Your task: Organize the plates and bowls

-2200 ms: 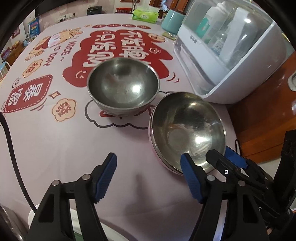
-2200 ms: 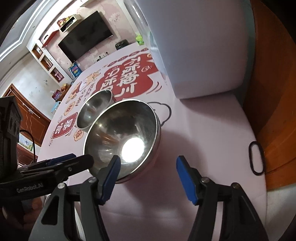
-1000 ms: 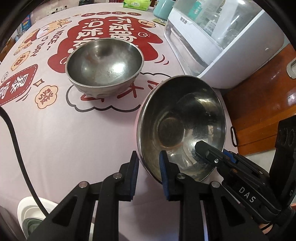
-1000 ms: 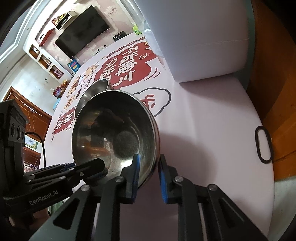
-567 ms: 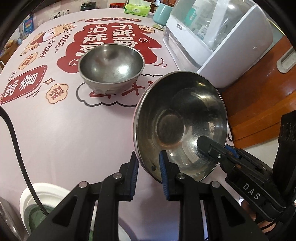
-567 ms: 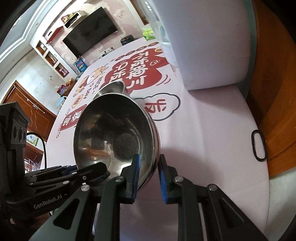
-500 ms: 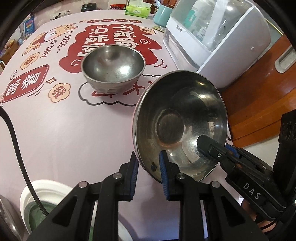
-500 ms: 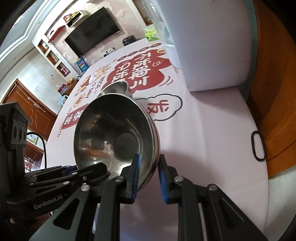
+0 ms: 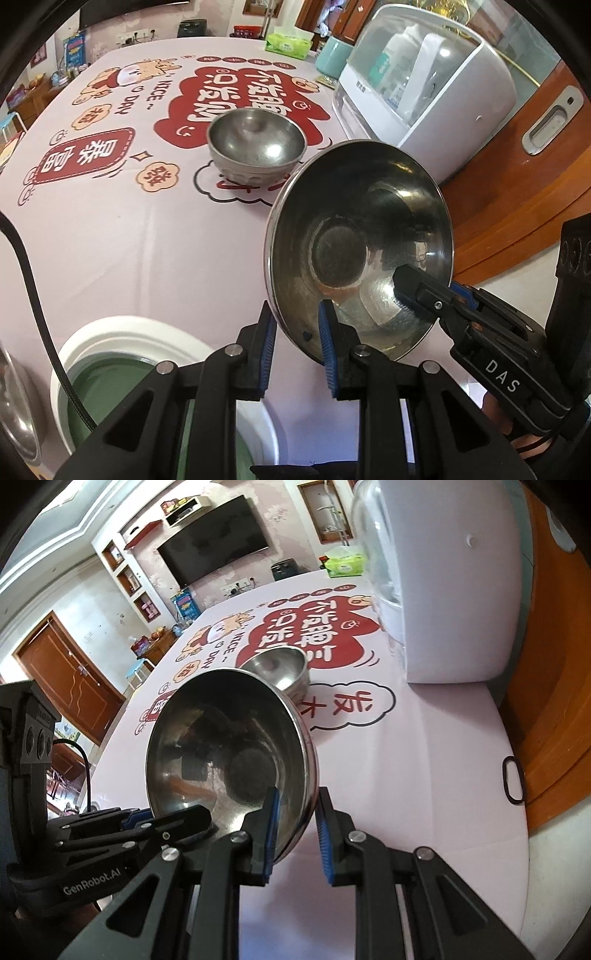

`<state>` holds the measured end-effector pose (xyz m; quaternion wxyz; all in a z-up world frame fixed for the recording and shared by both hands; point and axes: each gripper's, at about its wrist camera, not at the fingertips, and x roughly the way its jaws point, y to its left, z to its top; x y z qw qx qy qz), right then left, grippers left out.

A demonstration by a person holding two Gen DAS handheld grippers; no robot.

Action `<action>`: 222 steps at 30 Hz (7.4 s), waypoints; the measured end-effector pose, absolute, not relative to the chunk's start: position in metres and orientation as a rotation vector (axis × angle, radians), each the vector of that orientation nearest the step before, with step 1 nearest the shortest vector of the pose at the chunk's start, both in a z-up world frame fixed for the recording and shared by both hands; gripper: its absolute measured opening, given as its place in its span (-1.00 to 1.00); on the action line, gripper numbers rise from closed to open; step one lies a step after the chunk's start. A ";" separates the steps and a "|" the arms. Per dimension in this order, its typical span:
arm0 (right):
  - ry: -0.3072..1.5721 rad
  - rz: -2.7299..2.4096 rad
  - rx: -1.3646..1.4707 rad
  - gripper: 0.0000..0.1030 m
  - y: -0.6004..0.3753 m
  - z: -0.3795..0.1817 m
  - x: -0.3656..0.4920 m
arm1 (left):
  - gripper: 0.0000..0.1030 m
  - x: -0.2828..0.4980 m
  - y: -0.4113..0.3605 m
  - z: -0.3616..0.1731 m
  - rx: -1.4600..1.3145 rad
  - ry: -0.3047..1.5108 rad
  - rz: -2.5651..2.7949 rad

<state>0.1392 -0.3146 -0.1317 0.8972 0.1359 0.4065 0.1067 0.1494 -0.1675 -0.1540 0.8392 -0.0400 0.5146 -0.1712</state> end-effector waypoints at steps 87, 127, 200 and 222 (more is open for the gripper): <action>1.103 0.450 0.071 -0.48 0.053 -0.156 0.094 | -0.44 0.058 0.193 -0.163 -0.151 1.314 -0.223; 0.864 0.189 0.247 0.10 -0.046 -0.114 0.069 | -0.16 0.089 0.130 -0.116 -0.073 1.159 -0.458; 0.974 0.235 0.471 0.33 -0.329 -0.151 0.307 | 0.60 0.315 -0.129 -0.157 -0.186 1.098 -0.107; 1.023 0.317 0.547 -0.28 -0.324 -0.189 0.313 | -0.27 0.325 -0.136 -0.210 -0.266 1.199 -0.120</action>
